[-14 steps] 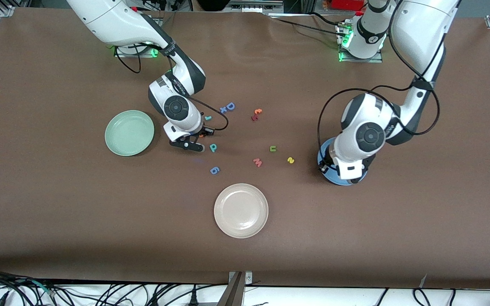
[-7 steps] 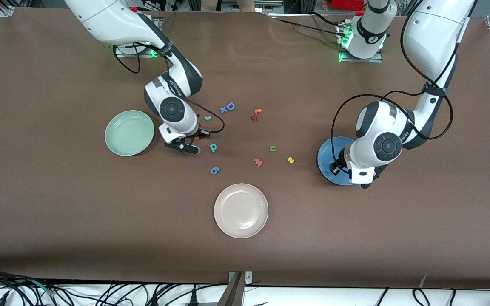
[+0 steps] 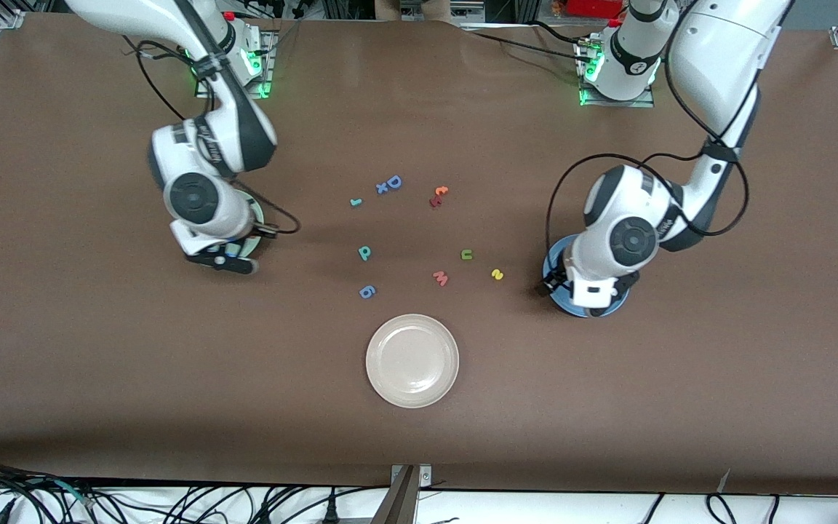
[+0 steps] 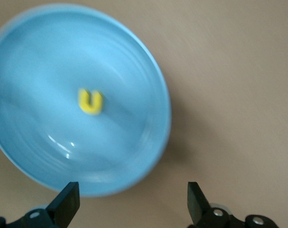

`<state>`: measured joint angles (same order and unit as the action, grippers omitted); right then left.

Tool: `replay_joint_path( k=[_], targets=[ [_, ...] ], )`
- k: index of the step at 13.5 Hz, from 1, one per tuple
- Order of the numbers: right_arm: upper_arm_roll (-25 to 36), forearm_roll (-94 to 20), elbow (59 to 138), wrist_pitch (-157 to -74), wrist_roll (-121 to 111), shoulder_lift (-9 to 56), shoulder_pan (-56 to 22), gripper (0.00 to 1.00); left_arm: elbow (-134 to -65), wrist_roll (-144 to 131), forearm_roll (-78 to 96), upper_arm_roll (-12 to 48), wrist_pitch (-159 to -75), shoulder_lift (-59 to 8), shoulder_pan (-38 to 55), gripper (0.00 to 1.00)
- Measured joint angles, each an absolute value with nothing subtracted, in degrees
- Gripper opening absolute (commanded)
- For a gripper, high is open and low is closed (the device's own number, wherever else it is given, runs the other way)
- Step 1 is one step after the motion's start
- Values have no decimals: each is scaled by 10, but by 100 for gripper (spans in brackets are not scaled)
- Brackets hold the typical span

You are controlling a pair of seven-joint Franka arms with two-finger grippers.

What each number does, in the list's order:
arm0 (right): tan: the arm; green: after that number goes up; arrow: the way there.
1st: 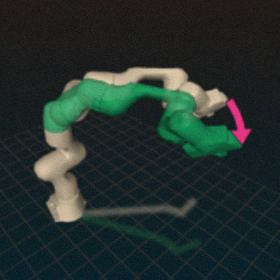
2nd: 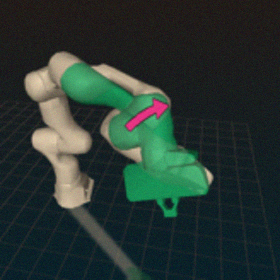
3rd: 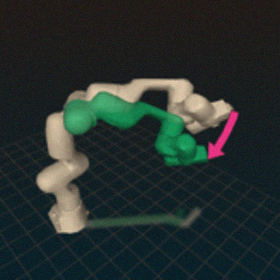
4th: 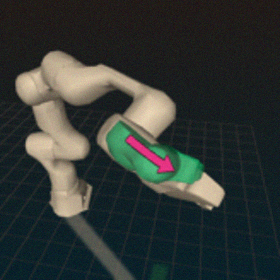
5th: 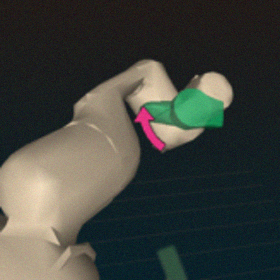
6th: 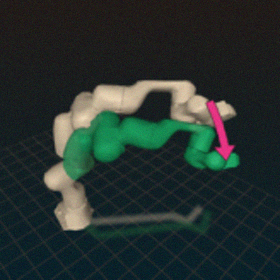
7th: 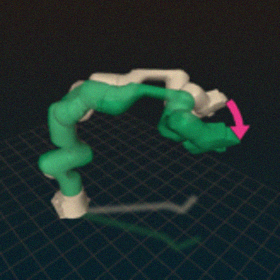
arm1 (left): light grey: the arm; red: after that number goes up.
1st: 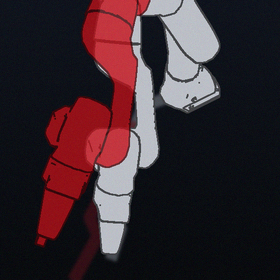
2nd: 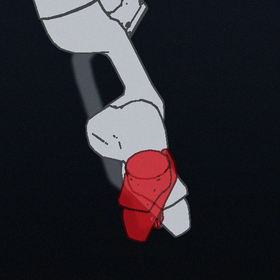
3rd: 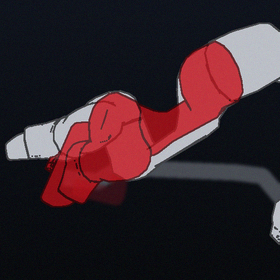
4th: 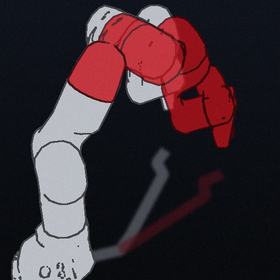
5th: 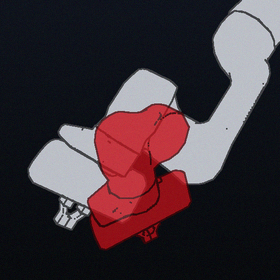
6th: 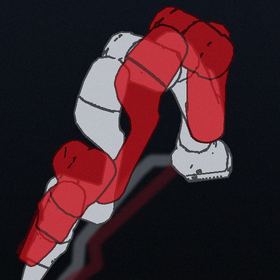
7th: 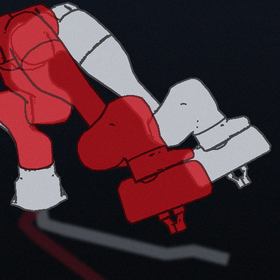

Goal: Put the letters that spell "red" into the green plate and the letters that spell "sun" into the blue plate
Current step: 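Place the orange e on the green plate while the left gripper reaches the yellow s, then put the yellow s on the blue plate while the right gripper grasps the teal d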

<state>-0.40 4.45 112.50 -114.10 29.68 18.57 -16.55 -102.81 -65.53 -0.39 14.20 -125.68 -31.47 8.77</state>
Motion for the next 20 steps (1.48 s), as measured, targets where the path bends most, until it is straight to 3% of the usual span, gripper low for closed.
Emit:
replay_joint_path(
  k=[5,11,12,13,14,15,16,18,19,20],
  targets=[
    [111,4,1156,-1130,91,184,-161,13,-1025,-786,-3,142,-1329,-341,173,100],
    [128,-8,1227,-1214,26,230,-151,18,-1023,-787,-35,134,-1376,-388,174,98],
    [128,-10,1231,-1220,25,235,-151,23,-1023,-787,-35,134,-1376,-389,174,92],
    [128,-11,1233,-1223,24,239,-151,35,-1023,-787,-35,135,-1376,-390,174,82],
    [128,-11,1234,-1224,24,241,-151,53,-1023,-787,-35,135,-1376,-390,174,64],
    [128,-11,1234,-1224,24,242,-151,71,-1023,-787,-35,136,-1376,-390,176,55],
    [128,-11,1234,-1225,24,242,-151,81,-1023,-787,-35,137,-1376,-390,178,53],
    [128,-20,1231,-1228,24,240,-151,85,-1023,-787,-35,137,-1377,-393,182,53],
    [128,-29,1225,-1228,24,237,-151,85,-1023,-787,-35,137,-1380,-395,182,46],
    [127,-40,1217,-1226,24,231,-151,85,-1023,-787,-35,136,-1383,-397,182,31]
  ],
)
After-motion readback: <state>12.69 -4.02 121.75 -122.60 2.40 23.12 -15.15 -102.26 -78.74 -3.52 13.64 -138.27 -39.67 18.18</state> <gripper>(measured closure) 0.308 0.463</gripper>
